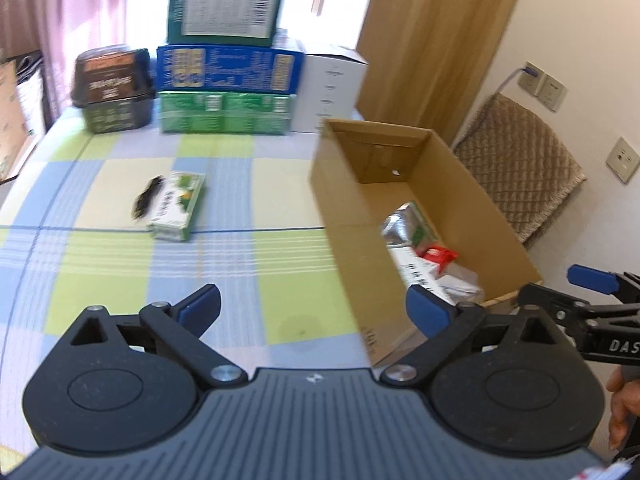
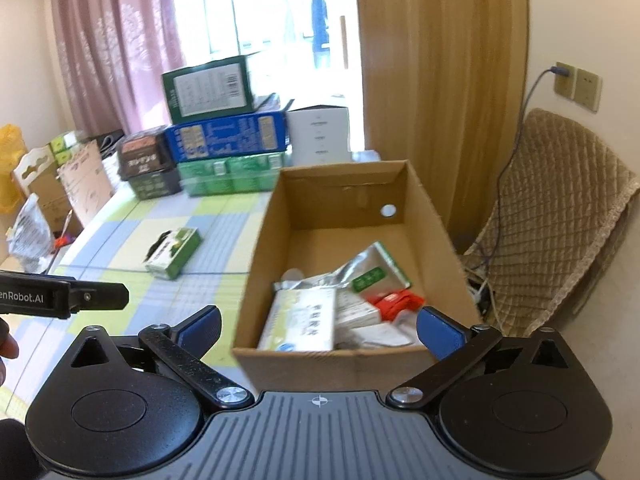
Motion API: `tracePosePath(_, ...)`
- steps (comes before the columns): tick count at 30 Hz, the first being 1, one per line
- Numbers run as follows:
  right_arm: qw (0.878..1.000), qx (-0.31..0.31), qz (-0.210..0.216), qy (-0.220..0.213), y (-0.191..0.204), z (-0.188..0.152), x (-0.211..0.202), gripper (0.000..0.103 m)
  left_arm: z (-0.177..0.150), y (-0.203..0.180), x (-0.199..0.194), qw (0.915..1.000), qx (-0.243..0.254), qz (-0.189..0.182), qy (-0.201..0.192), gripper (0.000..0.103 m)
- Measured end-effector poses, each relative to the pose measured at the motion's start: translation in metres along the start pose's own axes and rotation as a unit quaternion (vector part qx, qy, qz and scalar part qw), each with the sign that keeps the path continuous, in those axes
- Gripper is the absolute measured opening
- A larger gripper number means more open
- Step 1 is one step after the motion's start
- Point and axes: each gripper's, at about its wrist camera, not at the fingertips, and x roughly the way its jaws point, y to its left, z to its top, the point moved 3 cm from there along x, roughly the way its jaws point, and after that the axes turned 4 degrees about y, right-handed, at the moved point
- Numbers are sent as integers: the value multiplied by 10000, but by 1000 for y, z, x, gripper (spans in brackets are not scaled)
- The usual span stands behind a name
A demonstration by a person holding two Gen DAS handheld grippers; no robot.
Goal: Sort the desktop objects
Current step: 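Move both open tools back over the table toward the green box and cable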
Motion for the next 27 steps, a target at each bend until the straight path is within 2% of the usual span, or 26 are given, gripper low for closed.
tracePosePath(4, 9998, -161, 85, 49, 20, -4, 1, 101, -10, 28, -13, 9995, -170, 195, -158, 100)
tracePosePath(11, 9988, -414, 195, 187, 52, -10, 8, 101, -25, 73, -31, 9978, -497, 399, -198, 101)
tracePosePath(27, 9955, -726, 514, 319, 109, -15, 27, 101, -44, 124, -52, 9948, -705, 687, -274, 101)
